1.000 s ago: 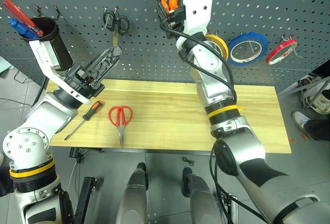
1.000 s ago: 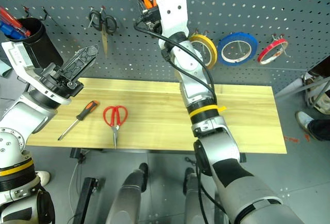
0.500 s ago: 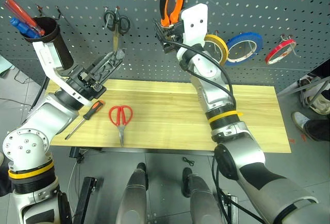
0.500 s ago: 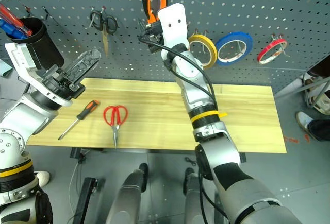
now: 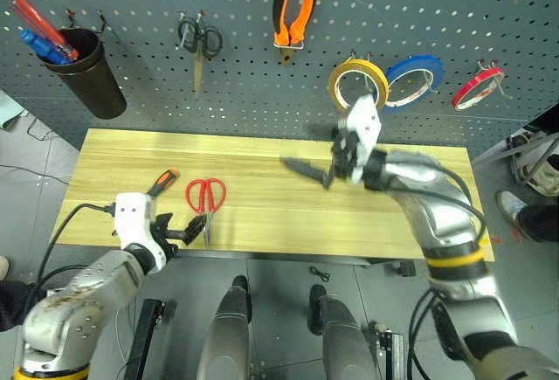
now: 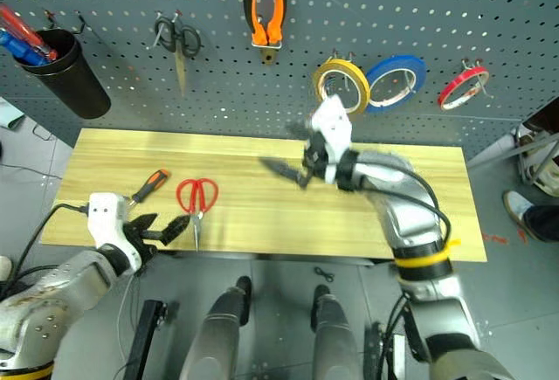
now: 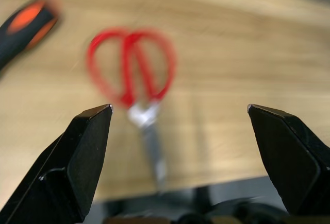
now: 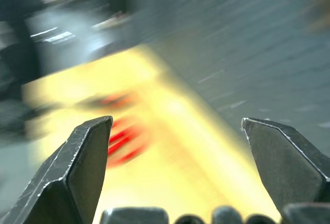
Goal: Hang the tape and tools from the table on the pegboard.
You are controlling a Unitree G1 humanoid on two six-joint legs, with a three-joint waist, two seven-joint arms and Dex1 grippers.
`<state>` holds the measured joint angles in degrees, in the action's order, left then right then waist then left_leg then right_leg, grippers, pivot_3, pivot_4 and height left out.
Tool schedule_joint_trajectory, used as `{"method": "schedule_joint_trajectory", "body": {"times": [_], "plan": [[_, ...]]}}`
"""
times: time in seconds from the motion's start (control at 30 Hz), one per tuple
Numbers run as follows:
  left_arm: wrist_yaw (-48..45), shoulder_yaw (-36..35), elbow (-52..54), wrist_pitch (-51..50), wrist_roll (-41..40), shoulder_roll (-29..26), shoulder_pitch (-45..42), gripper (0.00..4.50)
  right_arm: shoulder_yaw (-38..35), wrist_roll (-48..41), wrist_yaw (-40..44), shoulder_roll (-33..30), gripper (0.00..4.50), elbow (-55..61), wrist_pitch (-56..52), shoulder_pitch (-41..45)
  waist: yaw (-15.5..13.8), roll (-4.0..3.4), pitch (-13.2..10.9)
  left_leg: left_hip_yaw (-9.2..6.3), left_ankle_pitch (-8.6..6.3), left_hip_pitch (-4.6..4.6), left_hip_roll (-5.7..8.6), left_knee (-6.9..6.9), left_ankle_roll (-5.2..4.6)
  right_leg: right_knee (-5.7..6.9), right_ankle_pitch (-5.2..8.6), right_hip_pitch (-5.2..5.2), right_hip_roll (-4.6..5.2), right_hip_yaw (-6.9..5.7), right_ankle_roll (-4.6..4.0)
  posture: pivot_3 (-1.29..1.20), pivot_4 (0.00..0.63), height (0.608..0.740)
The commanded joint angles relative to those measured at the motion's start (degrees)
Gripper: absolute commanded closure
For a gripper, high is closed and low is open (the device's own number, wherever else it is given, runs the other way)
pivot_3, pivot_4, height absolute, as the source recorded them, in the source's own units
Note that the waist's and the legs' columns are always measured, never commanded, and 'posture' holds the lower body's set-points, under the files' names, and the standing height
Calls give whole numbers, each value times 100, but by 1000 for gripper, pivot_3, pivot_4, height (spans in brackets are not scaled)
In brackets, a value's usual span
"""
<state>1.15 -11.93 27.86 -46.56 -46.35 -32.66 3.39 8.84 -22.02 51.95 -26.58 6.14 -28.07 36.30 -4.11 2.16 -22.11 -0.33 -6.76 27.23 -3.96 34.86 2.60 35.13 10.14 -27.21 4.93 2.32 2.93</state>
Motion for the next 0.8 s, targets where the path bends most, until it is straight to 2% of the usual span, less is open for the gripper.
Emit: {"method": "schedule_joint_trajectory", "body": {"times": [0.03,0.13,0.27,0.4,0.47,0.57,0.67,0.7,0.8], "plan": [[449,234,-90,-80,604,342,-24,0,142,-198,749,-268,33,258,137,-176,7,2,-5,0,0,2,0,5,0,-1,-1,0,0,0,-1,187,449,740],[515,546,-430,-5,1087,648,-203,0,246,-56,1016,-328,33,13,407,-197,25,4,-12,2,1,1,1,7,-1,2,-2,-1,-1,4,-2,166,464,740],[533,786,-1020,219,1646,1069,-635,0,205,63,933,-248,33,-166,498,-111,23,9,-44,1,1,-2,0,5,-2,4,-2,-1,-3,5,-2,147,474,740],[558,865,-1422,346,2105,1360,-880,0,141,73,845,-254,33,22,462,-176,29,11,-93,0,2,5,1,7,-3,0,-5,-1,-3,6,1,134,479,740],[633,874,-1563,269,2251,1480,-970,0,135,72,818,-259,33,86,439,-196,27,10,-108,0,2,5,2,4,-3,2,-21,-1,-3,7,34,121,486,740],[697,863,-1628,37,2421,1656,-1017,0,110,56,794,-271,33,118,385,-169,31,10,-117,-1,1,4,2,2,-3,2,-21,-1,-3,6,38,107,496,740],[645,802,-1629,4,2482,1830,-1007,776,55,42,677,-261,0,143,330,-166,47,5,-126,-1,1,4,2,4,-3,0,-12,-1,-3,7,24,104,500,740],[600,779,-1638,8,2514,1847,-1006,1157,46,31,646,-262,0,176,304,-180,49,3,-127,-1,1,4,2,5,-3,0,-4,-1,-3,7,10,104,500,740],[612,594,-1714,-59,2589,1908,-1059,2686,32,18,593,-291,0,269,269,-257,59,2,-129,-1,1,2,2,3,-3,3,1,-1,-3,7,4,102,501,740]]}}
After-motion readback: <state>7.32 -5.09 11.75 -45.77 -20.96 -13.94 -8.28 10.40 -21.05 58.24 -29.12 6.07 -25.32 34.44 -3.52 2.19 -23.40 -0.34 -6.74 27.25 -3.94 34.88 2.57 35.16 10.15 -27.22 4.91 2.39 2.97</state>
